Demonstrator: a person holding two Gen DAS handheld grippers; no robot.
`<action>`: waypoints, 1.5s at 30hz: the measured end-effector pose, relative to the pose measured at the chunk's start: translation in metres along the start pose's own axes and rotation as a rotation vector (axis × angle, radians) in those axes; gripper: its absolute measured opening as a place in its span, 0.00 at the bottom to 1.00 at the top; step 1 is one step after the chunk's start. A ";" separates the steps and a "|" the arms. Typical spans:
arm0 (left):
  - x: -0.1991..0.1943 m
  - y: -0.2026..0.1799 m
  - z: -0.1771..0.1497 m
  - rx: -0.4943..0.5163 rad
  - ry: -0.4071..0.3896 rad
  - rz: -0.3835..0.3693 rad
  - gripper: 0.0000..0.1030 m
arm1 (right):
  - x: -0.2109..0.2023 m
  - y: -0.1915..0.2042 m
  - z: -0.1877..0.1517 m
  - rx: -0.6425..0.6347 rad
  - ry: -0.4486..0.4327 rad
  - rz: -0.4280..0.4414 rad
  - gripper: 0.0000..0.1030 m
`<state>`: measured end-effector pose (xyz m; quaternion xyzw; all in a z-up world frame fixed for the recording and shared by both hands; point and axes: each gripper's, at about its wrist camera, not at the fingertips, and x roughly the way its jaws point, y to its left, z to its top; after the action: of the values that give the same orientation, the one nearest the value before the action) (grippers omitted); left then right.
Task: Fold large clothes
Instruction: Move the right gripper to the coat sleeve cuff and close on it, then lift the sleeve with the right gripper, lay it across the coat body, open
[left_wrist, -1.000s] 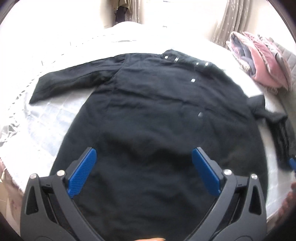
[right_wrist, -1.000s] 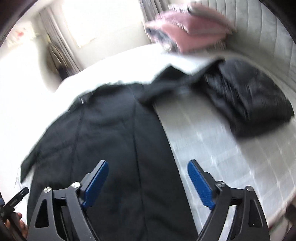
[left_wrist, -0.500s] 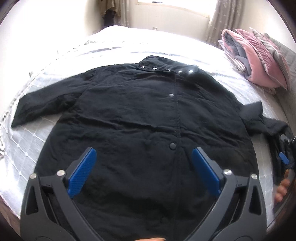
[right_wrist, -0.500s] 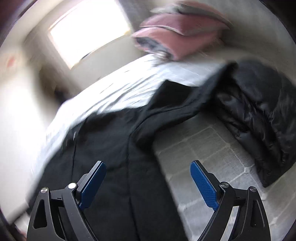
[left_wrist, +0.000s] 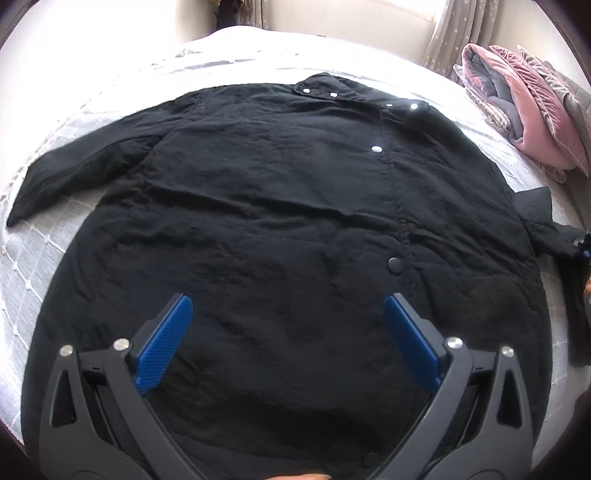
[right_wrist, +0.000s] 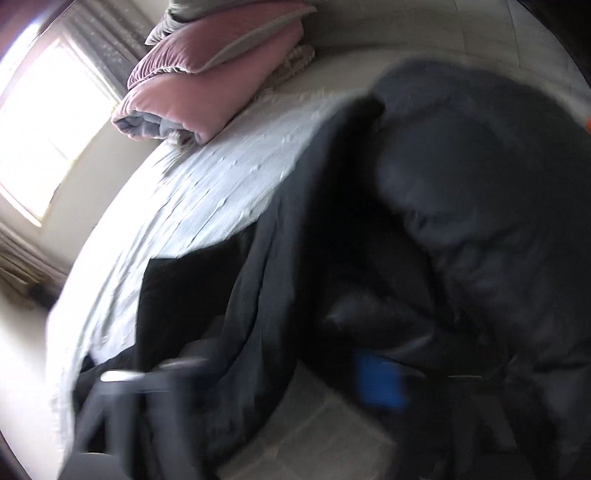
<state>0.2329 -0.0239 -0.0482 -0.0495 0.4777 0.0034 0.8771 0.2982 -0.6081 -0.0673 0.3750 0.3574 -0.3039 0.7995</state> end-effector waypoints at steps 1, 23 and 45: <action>0.001 0.001 0.000 -0.003 0.006 -0.005 1.00 | -0.005 0.007 0.004 -0.024 -0.006 0.000 0.10; 0.003 0.002 0.001 -0.005 0.026 -0.045 1.00 | -0.018 -0.037 -0.006 0.074 -0.063 0.273 0.11; 0.005 0.014 0.002 -0.037 0.055 -0.097 1.00 | -0.037 -0.036 -0.016 -0.045 -0.190 0.164 0.83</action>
<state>0.2368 -0.0096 -0.0527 -0.0889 0.4984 -0.0314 0.8618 0.2450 -0.6064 -0.0586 0.3544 0.2550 -0.2638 0.8601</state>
